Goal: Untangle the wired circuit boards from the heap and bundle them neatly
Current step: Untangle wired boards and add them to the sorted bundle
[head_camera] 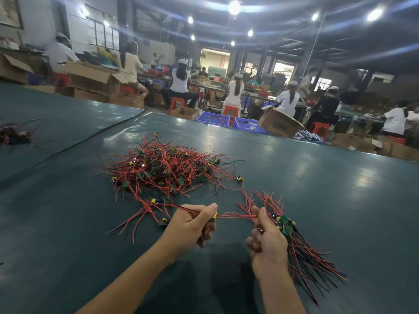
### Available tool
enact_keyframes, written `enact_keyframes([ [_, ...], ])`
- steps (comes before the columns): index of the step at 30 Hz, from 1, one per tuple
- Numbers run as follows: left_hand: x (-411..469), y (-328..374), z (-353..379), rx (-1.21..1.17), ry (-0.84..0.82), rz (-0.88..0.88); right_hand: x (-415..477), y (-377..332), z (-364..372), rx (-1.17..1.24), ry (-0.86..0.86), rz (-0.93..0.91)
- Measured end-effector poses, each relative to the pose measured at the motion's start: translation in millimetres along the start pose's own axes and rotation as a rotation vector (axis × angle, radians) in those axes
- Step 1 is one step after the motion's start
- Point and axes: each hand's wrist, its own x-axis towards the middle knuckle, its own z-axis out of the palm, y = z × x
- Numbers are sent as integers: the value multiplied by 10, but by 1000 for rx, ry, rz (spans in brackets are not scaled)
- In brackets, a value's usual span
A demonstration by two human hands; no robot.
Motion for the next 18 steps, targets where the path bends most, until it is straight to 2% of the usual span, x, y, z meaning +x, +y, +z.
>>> enact_keyframes([
  [6, -17, -12, 10, -16, -10, -22, 4, 43, 15, -7, 81, -121],
  [9, 2, -26, -14, -33, 16, -25, -65, 87, 62, -36, -27, -112],
  [14, 4, -63, 16, 10, -25, 19, -240, 248, 193, -238, -285, -114],
  [18, -3, -91, 20, 72, -56, 43, -252, 251, 226, -239, -262, -164],
])
